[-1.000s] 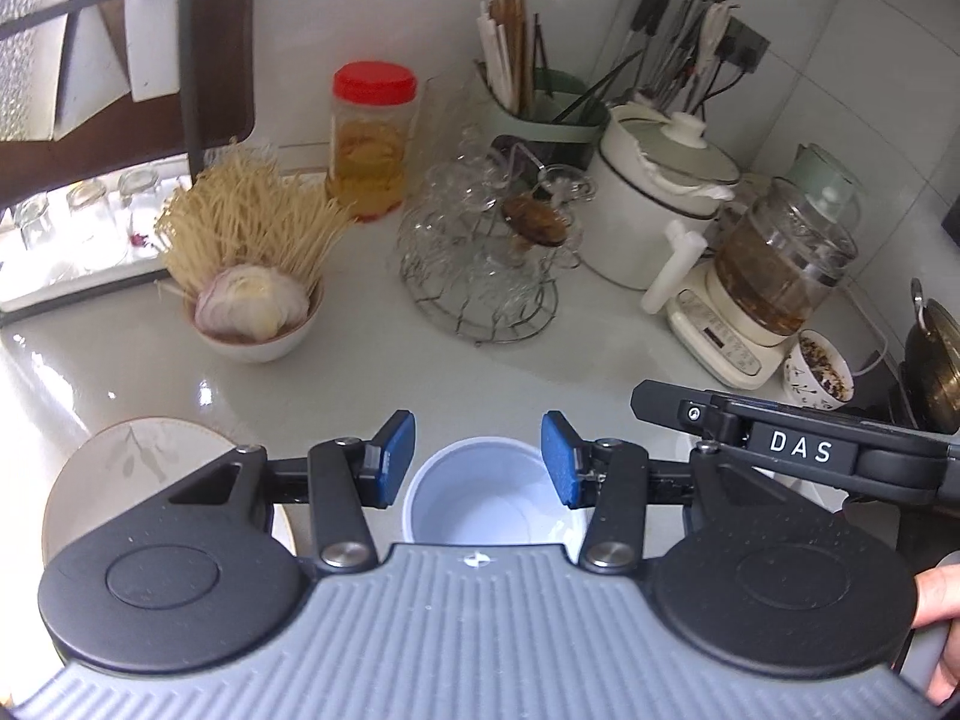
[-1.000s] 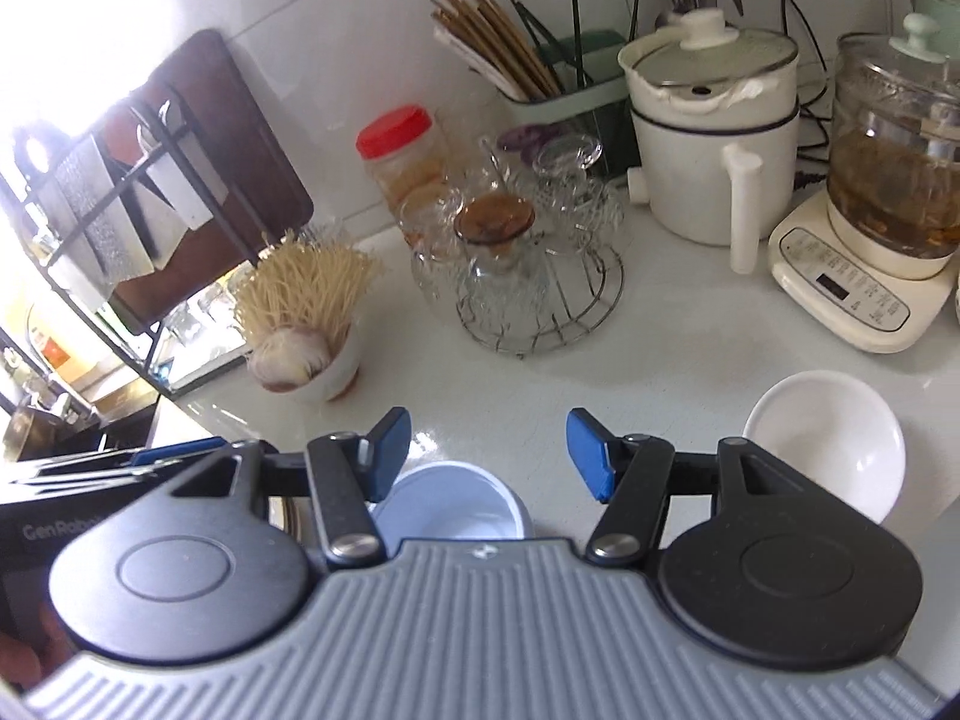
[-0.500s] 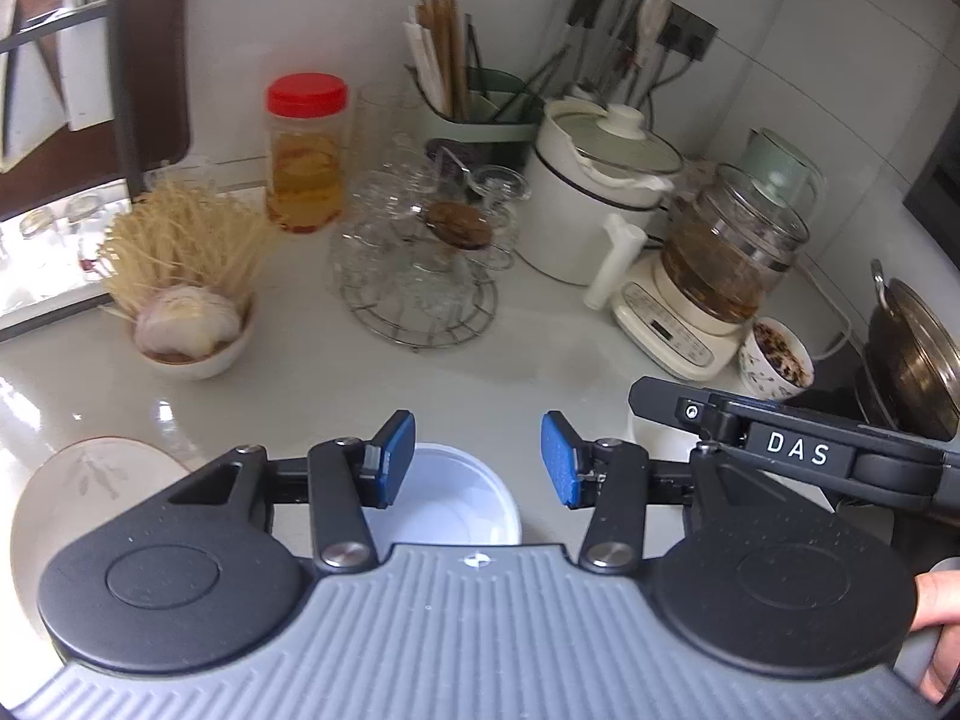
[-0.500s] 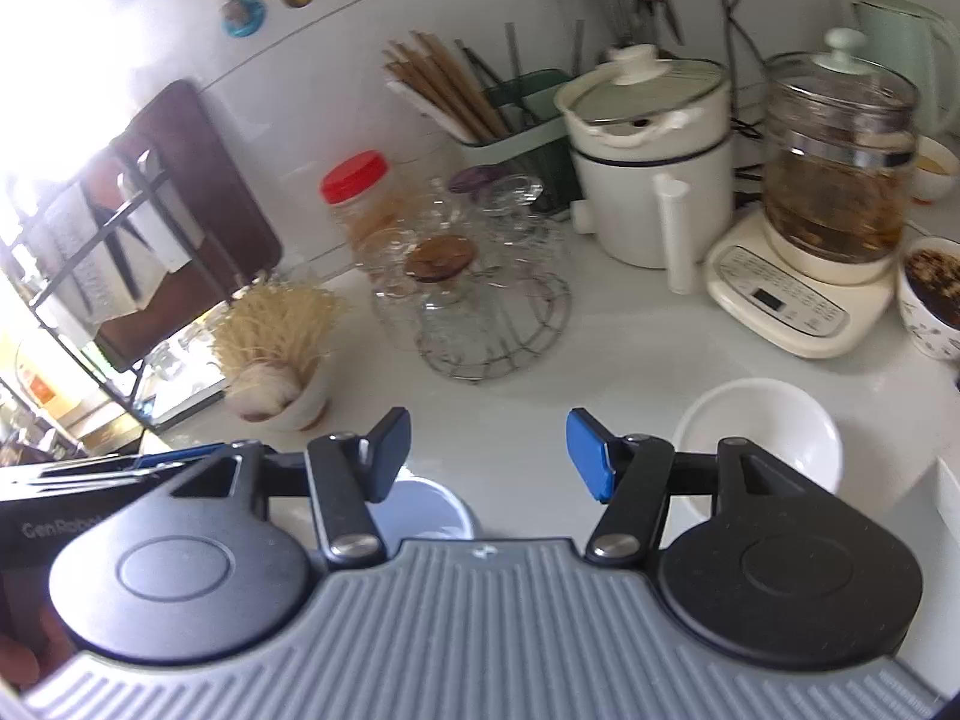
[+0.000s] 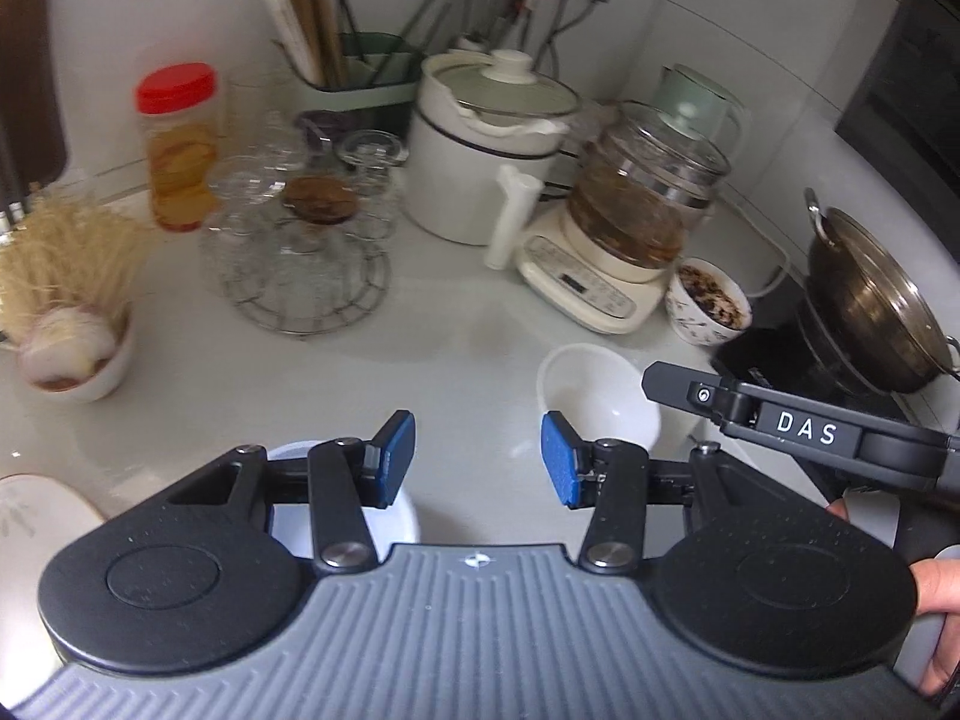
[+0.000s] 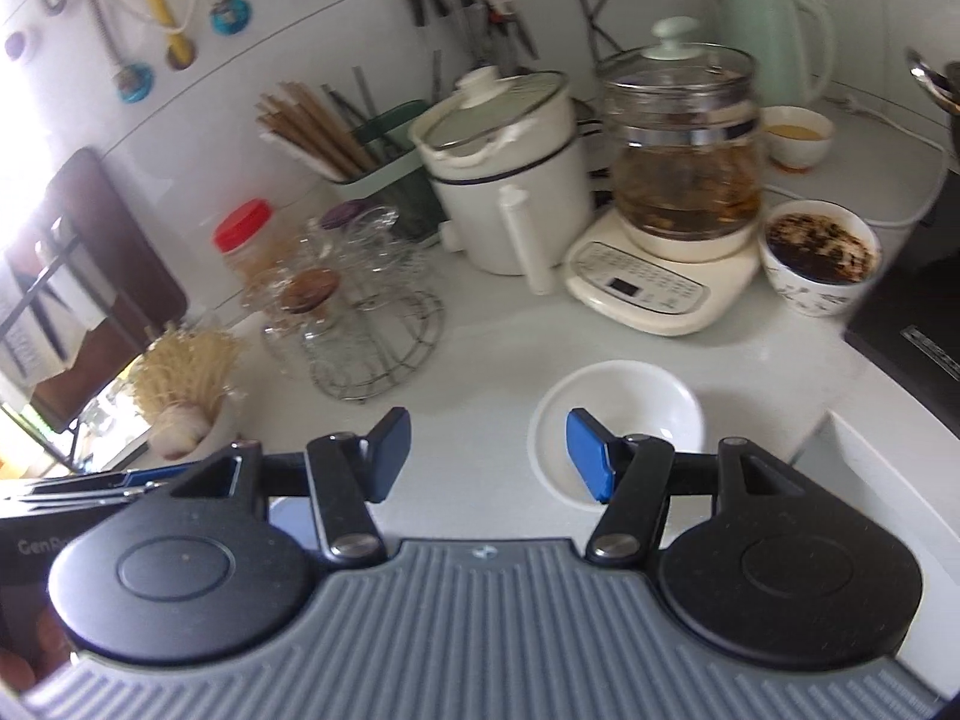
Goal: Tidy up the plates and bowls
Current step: 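Withdraw both grippers and move them to the white ceramic bowl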
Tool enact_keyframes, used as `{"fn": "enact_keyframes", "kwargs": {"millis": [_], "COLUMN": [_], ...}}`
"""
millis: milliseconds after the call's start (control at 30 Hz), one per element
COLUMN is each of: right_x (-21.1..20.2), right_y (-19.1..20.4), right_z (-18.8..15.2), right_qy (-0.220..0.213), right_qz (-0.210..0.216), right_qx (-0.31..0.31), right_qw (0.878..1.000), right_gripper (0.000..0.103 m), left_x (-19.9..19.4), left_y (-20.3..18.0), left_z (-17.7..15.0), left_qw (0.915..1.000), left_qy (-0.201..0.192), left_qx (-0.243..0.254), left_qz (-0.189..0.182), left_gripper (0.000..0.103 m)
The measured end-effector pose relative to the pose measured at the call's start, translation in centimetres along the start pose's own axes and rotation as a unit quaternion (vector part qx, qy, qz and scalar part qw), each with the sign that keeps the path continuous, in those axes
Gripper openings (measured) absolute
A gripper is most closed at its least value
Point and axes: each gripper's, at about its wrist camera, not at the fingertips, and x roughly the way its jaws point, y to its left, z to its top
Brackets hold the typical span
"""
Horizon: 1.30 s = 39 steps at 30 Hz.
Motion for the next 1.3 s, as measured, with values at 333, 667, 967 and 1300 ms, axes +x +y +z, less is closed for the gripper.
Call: {"fn": "enact_keyframes", "kwargs": {"millis": [333, 667, 967, 1300], "right_x": [-0.1, 1.2, 4.8, 7.8], "right_y": [-3.7, -5.9, -8.8, -10.2], "right_z": [-0.8, -0.5, 0.7, 0.7], "right_qy": [0.008, 0.026, 0.052, 0.065], "right_qz": [-0.046, -0.072, -0.069, -0.076], "right_qx": [0.048, 0.045, 0.096, 0.096], "right_qw": [0.998, 0.996, 0.992, 0.990], "right_gripper": [0.061, 0.061, 0.061, 0.059], "left_x": [4.4, 8.7, 13.5, 18.4], "left_y": [-2.8, -4.9, -4.2, -3.7], "left_z": [0.6, 2.3, 3.6, 4.1], "left_qw": [0.9977, 0.9950, 0.9932, 0.9905], "left_qy": [0.047, 0.059, 0.091, 0.123], "left_qx": [0.038, 0.059, 0.051, 0.042], "left_qz": [-0.032, -0.055, -0.051, -0.043], "left_gripper": [0.053, 0.053, 0.053, 0.052]}}
